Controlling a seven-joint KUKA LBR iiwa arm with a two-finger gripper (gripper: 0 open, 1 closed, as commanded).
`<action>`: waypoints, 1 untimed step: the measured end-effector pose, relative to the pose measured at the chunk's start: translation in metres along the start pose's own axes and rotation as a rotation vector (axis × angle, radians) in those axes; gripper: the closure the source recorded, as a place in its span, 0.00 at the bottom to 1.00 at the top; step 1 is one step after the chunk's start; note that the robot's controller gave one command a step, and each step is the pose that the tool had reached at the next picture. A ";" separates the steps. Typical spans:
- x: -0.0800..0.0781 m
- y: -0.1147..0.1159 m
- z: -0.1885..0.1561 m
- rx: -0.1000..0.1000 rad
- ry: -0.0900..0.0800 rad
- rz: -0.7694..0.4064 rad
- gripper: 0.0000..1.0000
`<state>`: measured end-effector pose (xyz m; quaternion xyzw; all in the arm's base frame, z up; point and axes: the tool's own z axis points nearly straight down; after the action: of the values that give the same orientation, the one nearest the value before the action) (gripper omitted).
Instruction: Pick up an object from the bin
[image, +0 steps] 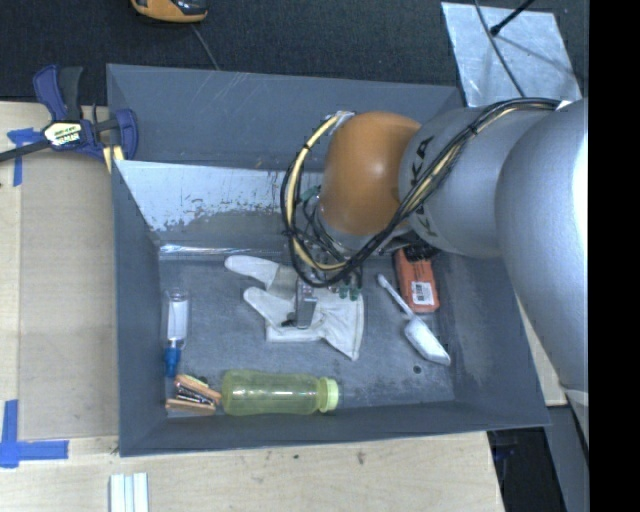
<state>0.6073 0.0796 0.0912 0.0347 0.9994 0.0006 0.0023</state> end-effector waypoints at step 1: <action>0.010 0.005 -0.001 0.001 0.001 0.112 0.00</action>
Offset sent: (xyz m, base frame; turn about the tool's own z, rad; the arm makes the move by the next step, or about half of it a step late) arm -0.0097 0.0116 -0.0212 0.0173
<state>0.5978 0.0857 0.0925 0.0906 0.9959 0.0003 0.0016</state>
